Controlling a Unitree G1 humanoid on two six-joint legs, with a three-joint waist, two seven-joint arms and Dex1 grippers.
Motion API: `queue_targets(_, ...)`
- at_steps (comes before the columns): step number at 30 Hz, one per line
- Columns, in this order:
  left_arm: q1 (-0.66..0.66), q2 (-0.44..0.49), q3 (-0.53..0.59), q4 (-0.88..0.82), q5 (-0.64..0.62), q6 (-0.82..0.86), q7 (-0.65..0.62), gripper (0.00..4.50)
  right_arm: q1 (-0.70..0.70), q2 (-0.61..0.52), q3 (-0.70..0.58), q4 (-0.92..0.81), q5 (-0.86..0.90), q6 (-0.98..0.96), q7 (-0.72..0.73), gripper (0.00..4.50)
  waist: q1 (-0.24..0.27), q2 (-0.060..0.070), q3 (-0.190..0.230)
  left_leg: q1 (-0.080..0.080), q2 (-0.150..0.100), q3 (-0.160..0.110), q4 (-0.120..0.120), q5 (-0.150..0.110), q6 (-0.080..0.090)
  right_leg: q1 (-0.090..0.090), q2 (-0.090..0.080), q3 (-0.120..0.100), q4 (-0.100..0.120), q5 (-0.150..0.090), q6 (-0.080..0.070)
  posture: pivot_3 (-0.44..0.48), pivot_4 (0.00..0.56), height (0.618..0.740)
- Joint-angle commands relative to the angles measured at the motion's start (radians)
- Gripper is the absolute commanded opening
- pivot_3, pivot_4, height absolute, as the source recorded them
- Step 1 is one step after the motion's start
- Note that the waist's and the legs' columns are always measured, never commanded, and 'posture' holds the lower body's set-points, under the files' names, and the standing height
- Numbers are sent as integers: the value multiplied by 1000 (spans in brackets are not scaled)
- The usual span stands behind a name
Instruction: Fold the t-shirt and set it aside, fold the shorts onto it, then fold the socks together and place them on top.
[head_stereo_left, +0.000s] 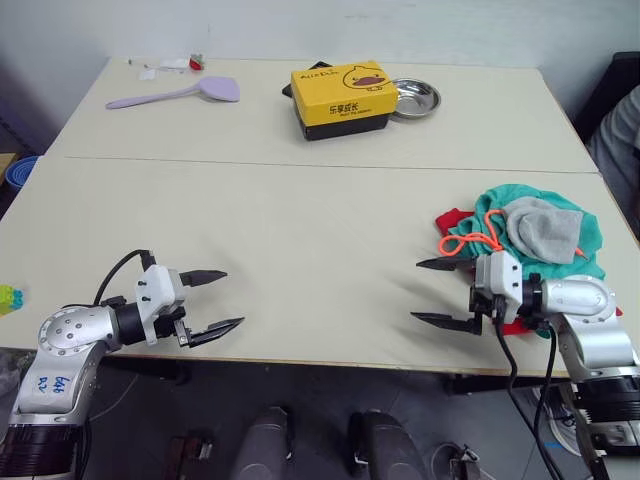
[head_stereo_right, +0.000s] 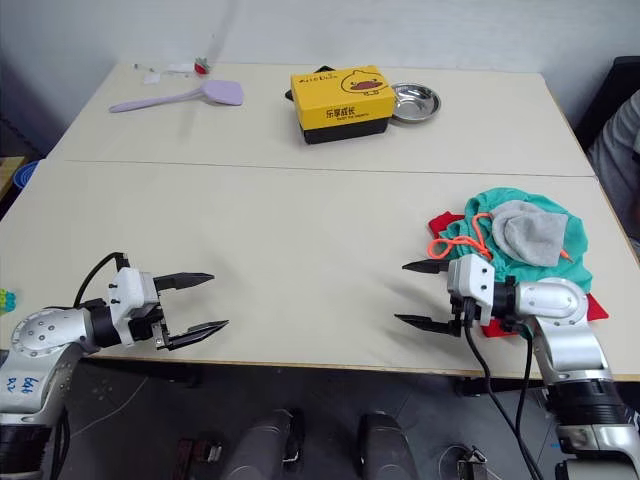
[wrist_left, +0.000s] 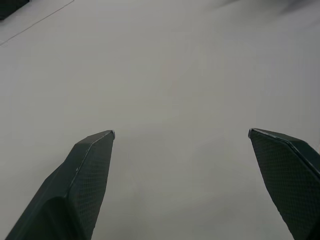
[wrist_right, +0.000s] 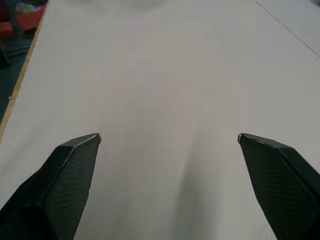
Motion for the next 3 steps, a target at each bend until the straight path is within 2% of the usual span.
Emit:
queue_targets(1,-19,-1,14,20,17,-47,15,4500,21,26,-7,54,-1,-81,-10,4474,-1,0,0,0,0,0,0,0,0,0,0,0,0,0,0,0,150,740)
queue_targets(3,-30,-11,5,29,18,-64,16,4500,34,41,-8,67,-9,-108,-26,4474,-2,0,0,0,0,0,0,0,0,0,0,0,0,1,-1,0,150,740)
